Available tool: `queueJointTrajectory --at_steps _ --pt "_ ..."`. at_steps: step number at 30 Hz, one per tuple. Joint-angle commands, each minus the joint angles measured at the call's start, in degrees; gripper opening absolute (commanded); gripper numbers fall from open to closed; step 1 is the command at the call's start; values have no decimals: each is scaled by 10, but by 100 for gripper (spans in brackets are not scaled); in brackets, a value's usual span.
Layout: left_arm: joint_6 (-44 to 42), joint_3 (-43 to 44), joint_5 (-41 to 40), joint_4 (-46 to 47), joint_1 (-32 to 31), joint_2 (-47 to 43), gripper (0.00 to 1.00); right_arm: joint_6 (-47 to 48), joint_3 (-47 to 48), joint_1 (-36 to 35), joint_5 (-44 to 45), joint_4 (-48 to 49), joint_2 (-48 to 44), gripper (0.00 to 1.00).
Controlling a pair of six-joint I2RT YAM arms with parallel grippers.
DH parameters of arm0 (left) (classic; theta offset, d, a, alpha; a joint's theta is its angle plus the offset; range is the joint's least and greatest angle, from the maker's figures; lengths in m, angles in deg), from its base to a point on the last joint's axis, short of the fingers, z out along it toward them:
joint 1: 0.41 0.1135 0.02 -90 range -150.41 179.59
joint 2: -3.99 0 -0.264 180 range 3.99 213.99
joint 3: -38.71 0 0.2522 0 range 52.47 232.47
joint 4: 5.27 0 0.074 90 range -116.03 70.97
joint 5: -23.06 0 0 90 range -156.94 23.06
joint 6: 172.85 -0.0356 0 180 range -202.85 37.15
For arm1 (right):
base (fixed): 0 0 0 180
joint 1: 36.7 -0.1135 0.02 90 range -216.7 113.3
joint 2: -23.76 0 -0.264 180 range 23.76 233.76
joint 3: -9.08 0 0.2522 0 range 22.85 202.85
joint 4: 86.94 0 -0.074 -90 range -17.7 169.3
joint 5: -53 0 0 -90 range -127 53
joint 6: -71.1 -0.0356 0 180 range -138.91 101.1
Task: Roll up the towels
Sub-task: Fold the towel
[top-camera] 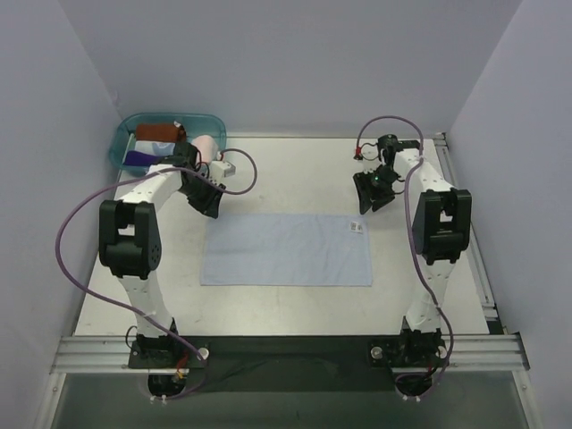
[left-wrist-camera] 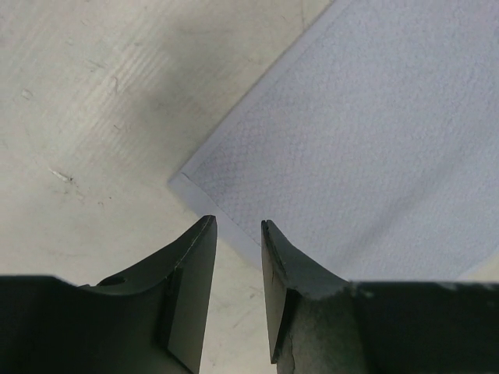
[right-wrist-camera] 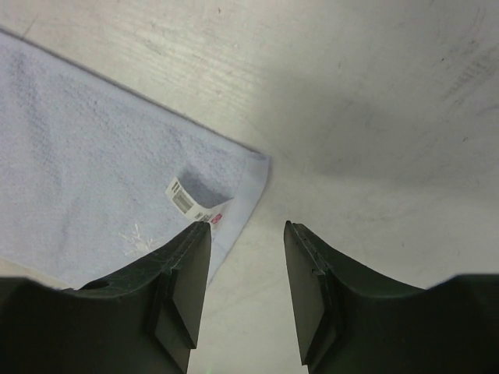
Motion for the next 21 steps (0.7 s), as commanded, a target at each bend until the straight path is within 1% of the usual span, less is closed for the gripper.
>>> queueJointTrajectory --at_steps 1,12,17,19,21 --pt "20 43 -6 30 3 18 40 -6 34 -5 8 -30 25 43" --pt "23 51 -14 51 4 67 41 -8 27 -11 13 -18 79 40" --pt "23 51 -28 58 4 75 42 -5 18 -18 16 -13 86 36" --pt "22 53 -38 60 4 81 42 -4 14 -20 20 -12 87 33" --pt "22 50 -46 64 4 83 42 -3 14 -21 20 -12 87 27"
